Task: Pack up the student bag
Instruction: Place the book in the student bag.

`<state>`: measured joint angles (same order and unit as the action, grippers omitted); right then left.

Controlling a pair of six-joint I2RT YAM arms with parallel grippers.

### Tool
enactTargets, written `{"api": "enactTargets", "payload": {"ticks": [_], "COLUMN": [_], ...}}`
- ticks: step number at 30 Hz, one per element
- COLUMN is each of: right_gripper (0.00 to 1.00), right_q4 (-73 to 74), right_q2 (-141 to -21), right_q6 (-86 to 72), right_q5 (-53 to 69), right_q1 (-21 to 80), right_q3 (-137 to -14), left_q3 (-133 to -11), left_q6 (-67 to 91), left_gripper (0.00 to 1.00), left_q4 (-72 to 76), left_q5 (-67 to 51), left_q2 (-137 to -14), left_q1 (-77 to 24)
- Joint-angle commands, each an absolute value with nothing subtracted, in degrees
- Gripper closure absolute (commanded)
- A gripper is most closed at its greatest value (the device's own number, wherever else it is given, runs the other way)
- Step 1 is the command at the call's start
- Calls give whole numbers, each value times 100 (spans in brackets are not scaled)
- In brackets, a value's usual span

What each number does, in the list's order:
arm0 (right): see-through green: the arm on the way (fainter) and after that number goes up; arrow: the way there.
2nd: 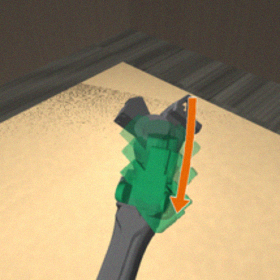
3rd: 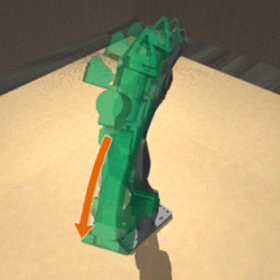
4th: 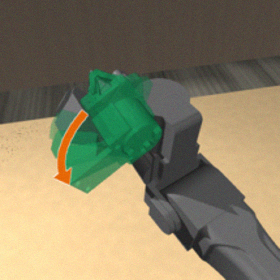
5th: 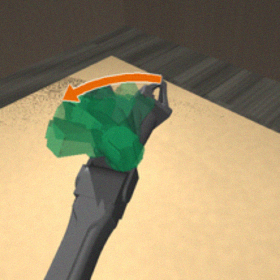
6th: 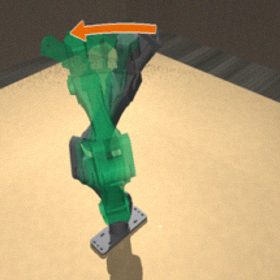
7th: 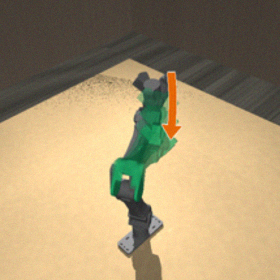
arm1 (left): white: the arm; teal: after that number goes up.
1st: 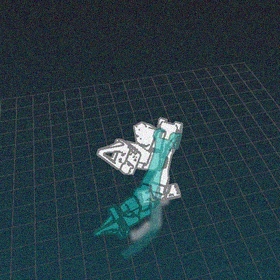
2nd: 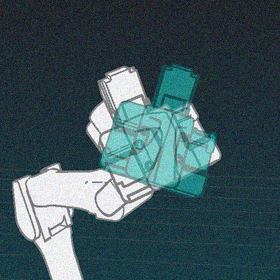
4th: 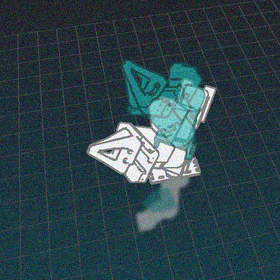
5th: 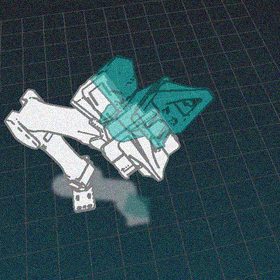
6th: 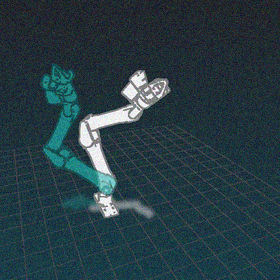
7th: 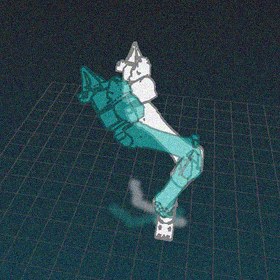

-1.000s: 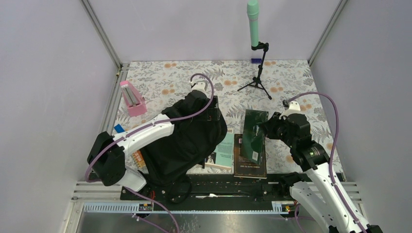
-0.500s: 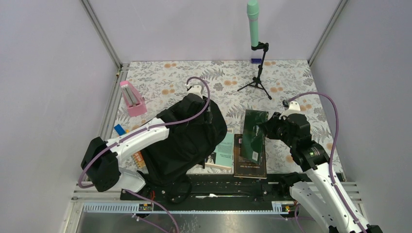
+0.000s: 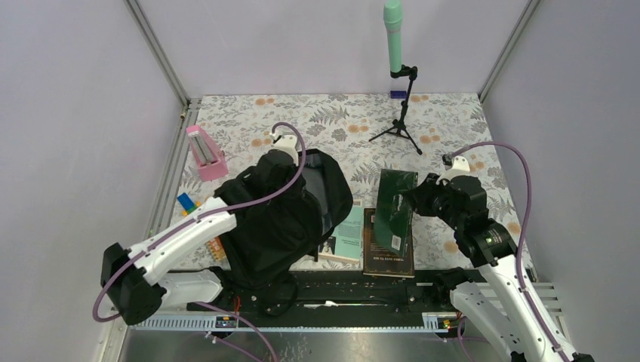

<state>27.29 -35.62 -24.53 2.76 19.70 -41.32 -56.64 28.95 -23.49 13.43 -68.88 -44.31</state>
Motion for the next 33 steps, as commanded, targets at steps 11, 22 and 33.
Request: {"api": "enactTargets", "payload": {"ticks": [11,22,33], "right_gripper": [100,100,100], "right_q4": [552,-579,-237], "right_q2": [-4346,-6026,-6976], "right_q6": [-3913,-4175,-4063], "right_q5": [1677,1473,1889], "right_q1": [2107,3512,3816], "right_q3": [-5277,-5771,-5822], "left_q3": [-6382,-5757,-5712], "left_q6": [653,677,645], "left_gripper": [100,100,100], "left_q4": [-3498,-2807,-2795], "left_q5": [-311,-515,-490], "left_q2": [-5774,-4954,-4818], "left_q1": [-4096,-3998,-3957]}}
